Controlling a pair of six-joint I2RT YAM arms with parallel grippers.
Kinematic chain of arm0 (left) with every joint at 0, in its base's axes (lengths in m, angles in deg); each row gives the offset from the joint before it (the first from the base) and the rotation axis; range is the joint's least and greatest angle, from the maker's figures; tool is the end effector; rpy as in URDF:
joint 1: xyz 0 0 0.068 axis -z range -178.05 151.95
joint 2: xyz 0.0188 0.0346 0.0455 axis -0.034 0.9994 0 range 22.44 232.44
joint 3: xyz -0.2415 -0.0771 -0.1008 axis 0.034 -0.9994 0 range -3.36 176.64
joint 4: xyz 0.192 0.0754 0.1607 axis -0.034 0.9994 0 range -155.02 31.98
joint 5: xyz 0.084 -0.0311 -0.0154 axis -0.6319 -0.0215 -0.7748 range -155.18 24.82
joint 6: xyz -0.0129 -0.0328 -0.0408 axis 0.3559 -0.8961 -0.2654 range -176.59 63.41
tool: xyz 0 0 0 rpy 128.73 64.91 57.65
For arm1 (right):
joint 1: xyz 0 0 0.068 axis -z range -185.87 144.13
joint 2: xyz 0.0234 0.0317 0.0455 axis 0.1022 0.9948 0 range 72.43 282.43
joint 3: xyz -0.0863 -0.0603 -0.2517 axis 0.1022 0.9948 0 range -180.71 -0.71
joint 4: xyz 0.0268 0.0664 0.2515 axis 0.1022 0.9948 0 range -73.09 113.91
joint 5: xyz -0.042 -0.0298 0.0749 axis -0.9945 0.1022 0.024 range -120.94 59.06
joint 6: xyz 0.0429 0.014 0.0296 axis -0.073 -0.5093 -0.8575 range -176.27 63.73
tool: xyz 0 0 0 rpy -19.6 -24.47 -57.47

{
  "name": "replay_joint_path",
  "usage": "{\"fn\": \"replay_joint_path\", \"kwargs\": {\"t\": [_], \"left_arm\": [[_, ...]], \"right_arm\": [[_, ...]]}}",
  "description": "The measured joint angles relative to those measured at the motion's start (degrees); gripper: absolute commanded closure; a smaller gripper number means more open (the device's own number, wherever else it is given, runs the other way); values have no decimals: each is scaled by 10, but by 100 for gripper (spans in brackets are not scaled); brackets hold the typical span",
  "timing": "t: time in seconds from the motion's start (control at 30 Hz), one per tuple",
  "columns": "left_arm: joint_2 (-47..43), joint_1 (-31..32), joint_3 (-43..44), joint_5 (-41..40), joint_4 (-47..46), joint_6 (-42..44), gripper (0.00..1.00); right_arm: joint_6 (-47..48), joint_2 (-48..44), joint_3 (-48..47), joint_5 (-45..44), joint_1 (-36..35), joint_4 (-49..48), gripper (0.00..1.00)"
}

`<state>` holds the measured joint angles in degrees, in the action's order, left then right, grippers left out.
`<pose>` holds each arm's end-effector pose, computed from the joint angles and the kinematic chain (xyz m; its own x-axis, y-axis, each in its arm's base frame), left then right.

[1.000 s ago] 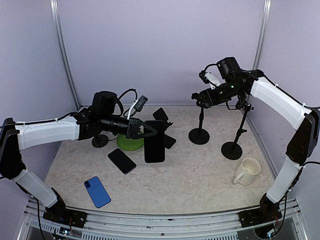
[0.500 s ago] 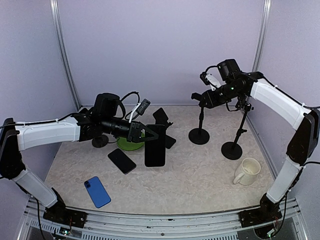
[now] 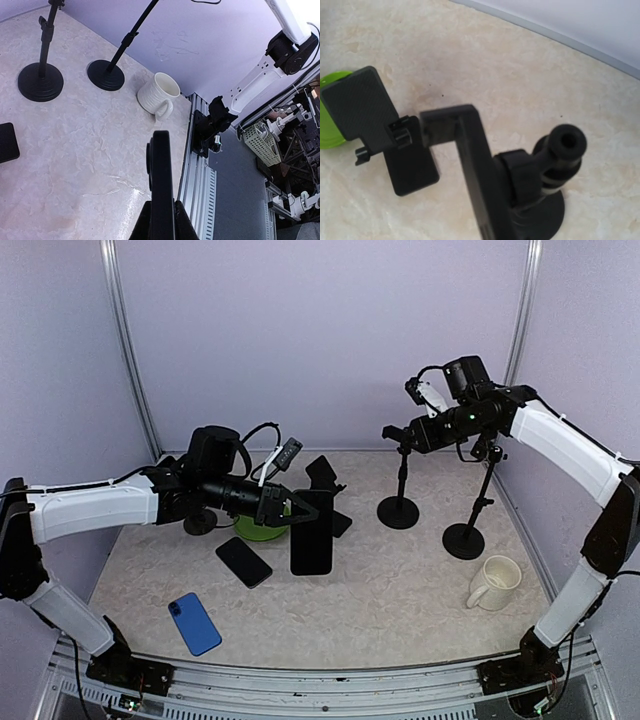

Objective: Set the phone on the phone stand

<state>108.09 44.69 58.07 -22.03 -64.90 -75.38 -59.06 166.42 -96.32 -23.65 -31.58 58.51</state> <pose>0.2325 -0.2480 0.2898 -0.5934 0.2283 -0.7719 0.8046 0.1969 -0.5603 0.3273 0.1626 0.3736 -0.6034 -0.2371 -0.7614 -0.4892 0.8640 0.1186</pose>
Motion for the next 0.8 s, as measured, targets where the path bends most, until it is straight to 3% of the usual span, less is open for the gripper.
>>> {"fn": "replay_joint_path", "kwargs": {"t": [0.23,0.6,0.8], "left_arm": [[0,3,0,-2,0,0,95],[-2,7,0,-8,3,7,96],[-21,3,0,-14,14,17,96]], "right_arm": [[2,-4,3,0,0,-4,72],[6,-9,10,29,0,-6,90],[12,-41,35,49,-2,7,95]]}}
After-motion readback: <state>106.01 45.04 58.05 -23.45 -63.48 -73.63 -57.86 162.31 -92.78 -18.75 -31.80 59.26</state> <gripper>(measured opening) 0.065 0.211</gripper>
